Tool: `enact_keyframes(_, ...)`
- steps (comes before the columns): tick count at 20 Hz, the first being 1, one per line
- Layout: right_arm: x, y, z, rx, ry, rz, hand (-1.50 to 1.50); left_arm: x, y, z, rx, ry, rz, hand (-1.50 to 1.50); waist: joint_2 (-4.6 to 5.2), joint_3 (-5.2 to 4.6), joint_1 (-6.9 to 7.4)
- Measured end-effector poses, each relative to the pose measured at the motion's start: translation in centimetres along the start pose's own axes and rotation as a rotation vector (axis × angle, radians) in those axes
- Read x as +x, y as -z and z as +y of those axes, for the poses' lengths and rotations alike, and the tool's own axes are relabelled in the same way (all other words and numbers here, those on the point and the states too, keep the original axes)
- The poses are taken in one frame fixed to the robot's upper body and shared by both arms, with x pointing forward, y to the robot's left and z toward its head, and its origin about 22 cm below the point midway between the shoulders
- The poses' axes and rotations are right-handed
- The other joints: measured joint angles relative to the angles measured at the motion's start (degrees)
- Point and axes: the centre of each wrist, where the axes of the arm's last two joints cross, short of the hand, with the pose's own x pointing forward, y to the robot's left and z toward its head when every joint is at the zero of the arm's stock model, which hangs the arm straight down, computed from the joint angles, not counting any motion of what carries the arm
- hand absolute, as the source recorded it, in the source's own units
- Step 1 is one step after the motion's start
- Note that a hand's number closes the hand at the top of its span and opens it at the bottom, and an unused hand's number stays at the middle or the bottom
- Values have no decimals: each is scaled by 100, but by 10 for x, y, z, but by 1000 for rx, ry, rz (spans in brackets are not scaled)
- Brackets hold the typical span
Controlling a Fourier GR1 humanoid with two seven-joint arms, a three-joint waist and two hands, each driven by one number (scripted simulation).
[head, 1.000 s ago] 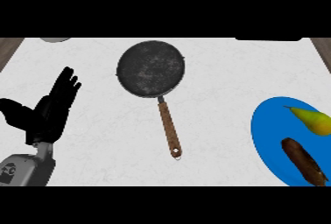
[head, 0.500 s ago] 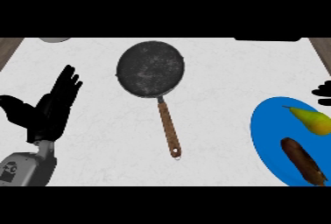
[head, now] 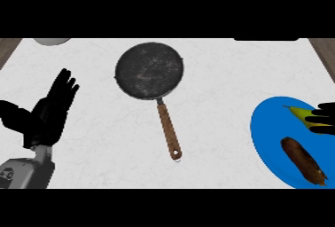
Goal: Pick the sweet potato from the plate and place it in the pan
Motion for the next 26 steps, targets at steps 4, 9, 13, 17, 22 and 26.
enact_keyframes(4, 7, -1, 2, 18, -92, 13, -150, 0, -3, 7, 5, 4, -2, 0, -14, 0, -52)
enact_keyframes(9, 20, 0, -1, 1, -150, 27, -150, -2, -7, 8, 13, 7, -1, 0, -22, -1, -91)
enact_keyframes(13, 35, 11, 1, -17, -142, 16, -150, -8, -11, 5, 14, 6, 4, 0, -21, -3, -92)
enact_keyframes(17, 49, 26, 16, 0, -145, 25, -150, -3, -6, 2, 12, 6, -3, 0, -18, -2, -89)
enact_keyframes(22, 55, 35, 25, 21, -162, 84, -150, 0, -2, -2, 7, 5, 1, 0, -13, -2, -72)
enact_keyframes(26, 55, 47, 35, 24, -165, 108, -150, 3, 2, -2, 2, 6, 2, 0, -8, -1, -55)
